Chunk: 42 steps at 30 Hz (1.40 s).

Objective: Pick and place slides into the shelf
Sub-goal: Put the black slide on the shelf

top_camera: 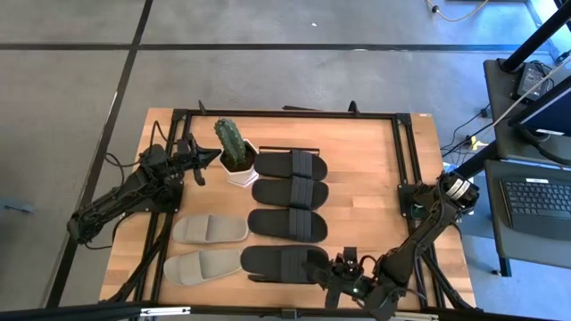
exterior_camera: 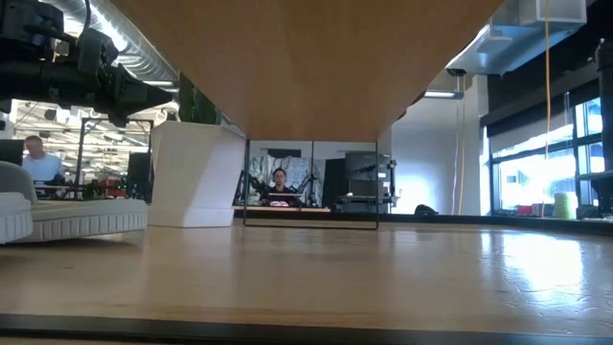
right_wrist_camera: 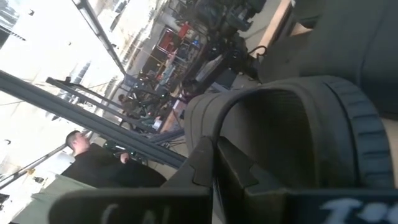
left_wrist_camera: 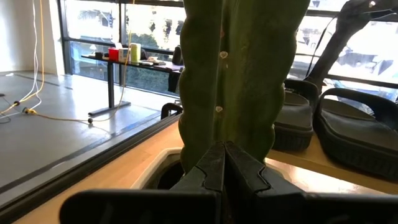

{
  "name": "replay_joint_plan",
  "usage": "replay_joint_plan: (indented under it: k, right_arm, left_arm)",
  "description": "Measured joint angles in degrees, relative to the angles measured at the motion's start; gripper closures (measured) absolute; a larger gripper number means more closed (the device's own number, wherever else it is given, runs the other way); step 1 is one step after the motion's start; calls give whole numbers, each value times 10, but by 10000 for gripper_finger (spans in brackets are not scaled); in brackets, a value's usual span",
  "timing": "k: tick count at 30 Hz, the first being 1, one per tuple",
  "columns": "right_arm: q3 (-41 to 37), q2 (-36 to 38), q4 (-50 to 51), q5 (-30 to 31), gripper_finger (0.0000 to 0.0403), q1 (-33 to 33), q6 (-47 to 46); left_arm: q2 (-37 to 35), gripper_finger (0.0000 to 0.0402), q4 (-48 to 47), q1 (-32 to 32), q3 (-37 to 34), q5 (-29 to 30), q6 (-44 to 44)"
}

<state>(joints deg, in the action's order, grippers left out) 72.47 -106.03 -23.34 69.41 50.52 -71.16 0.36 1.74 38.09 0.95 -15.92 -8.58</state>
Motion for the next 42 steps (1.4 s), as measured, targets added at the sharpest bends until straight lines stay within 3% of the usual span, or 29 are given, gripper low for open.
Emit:
replay_joint_plan:
  k: [9, 42]
  right_arm:
    - [0, 1, 97, -2, 397, -1, -128]
    - [0, 1, 113, -74, 359, -13, -156]
  left_arm:
    - [0, 401, 0, 0, 0, 0, 1]
    - [0, 401, 0, 0, 0, 0, 2]
